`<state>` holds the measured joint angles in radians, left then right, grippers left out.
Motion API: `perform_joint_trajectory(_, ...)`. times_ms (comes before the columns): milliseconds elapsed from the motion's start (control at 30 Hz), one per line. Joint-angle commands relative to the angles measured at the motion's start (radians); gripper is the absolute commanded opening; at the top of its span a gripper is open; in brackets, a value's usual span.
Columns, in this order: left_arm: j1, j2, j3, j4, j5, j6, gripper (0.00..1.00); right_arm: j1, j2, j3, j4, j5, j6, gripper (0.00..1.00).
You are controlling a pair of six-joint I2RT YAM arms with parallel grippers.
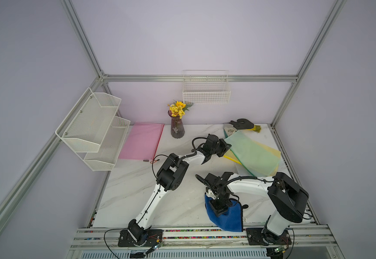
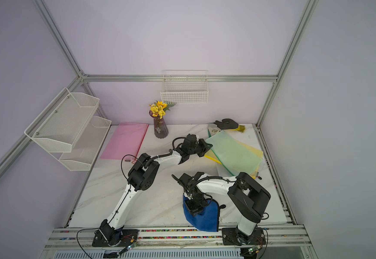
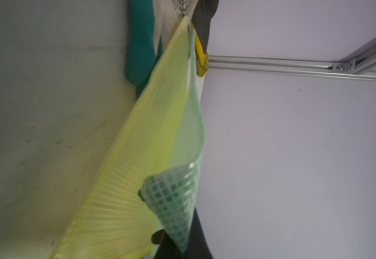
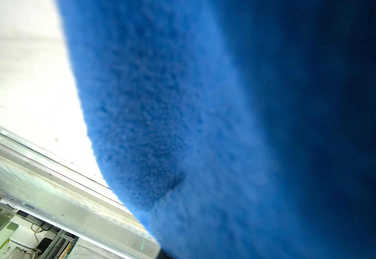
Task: Wipe the document bag
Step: Place the document bag.
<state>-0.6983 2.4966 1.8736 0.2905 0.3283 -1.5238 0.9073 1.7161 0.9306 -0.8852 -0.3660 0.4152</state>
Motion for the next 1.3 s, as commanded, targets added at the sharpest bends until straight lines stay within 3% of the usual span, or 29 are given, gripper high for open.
perform_joint_trajectory(0, -0.022, -0.076, -0.052, 0.130, -0.084, -0.029, 0.00, 0.026, 0.100, -0.096, 0.267, 0.123, 0.028, 0.00)
perform_joint_trajectory(100, -0.047, -0.115, -0.140, 0.137, -0.190, -0.061, 0.00, 0.026, 0.103, -0.089, 0.245, 0.131, 0.027, 0.00)
perform_joint_trajectory(567, -0.089, -0.111, -0.238, 0.297, -0.409, -0.290, 0.00, 0.027, 0.118, -0.082, 0.233, 0.101, 0.013, 0.00)
perform_joint_trajectory(800, -0.101, -0.096, -0.198, 0.286, -0.343, -0.237, 0.01, 0.028, 0.112, -0.090, 0.245, 0.091, 0.008, 0.00)
perform_joint_trajectory(833, -0.101, -0.098, -0.201, 0.293, -0.329, -0.227, 0.10, 0.028, 0.113, -0.093, 0.249, 0.089, 0.006, 0.00)
perform_joint_trajectory(900, -0.104, -0.116, -0.218, 0.298, -0.297, -0.207, 0.40, 0.029, 0.115, -0.093, 0.252, 0.085, 0.004, 0.00)
perform_joint_trajectory(967, -0.103, -0.142, -0.221, 0.275, -0.253, -0.168, 0.49, 0.028, 0.114, -0.094, 0.256, 0.085, 0.005, 0.00)
perform_joint_trajectory(1033, -0.106, -0.165, -0.224, 0.257, -0.214, -0.138, 0.64, 0.028, 0.114, -0.095, 0.262, 0.079, 0.002, 0.00)
perform_joint_trajectory(1167, -0.106, -0.189, -0.242, 0.263, -0.145, -0.136, 0.74, 0.029, 0.123, -0.093, 0.277, 0.067, 0.005, 0.00)
perform_joint_trajectory(1267, -0.097, -0.178, -0.179, 0.189, 0.010, -0.110, 0.81, 0.029, 0.132, -0.088, 0.282, 0.059, 0.001, 0.00)
